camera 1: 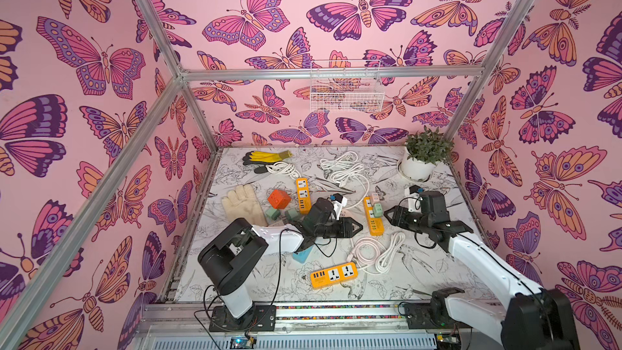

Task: Pull the plug off the socket
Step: Move the socket to the center of the board, then pick up the socket from the center of the board.

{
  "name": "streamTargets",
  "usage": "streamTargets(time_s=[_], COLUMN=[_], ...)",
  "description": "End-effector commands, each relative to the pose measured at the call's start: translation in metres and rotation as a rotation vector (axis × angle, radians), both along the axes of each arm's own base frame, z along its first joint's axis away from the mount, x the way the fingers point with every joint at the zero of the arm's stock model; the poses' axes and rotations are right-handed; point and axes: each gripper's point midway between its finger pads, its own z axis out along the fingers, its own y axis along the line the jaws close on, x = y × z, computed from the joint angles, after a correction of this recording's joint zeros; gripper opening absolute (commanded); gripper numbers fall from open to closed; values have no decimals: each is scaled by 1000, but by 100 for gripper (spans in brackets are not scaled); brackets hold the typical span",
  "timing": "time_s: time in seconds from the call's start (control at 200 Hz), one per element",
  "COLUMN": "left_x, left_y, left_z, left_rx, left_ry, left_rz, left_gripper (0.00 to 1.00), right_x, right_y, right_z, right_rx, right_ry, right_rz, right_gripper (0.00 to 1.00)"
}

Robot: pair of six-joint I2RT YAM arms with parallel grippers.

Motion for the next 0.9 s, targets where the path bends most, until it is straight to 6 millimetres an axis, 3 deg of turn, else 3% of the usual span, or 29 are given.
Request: streamTargets(time_s=[0.0, 0.245, 0.365, 0.536, 0.676, 0.896], left_x=[9, 14, 14, 21, 27, 31], left_y=[-7, -24, -22, 1, 26, 67], left_z=[-9, -26, -28, -16, -4, 16], left_rx=[36, 132, 140, 154, 162, 179], left_ry=[24, 59, 60, -8, -67, -174], left_rz=[61, 69, 82, 131, 182, 260], left_gripper=[43, 40, 41, 43, 45, 49], right_x=[-1, 17, 25, 27, 34, 36], right_y=[10, 18, 16, 18, 7, 20], right_z=[3, -6, -10, -18, -27, -30], right_rx=[-37, -179, -226, -324, -431, -469], right_ry=[12, 37, 52, 89, 126, 141], right_rz=[91, 141, 95, 100, 32, 75], right_gripper=[62, 62, 62, 62, 62, 64])
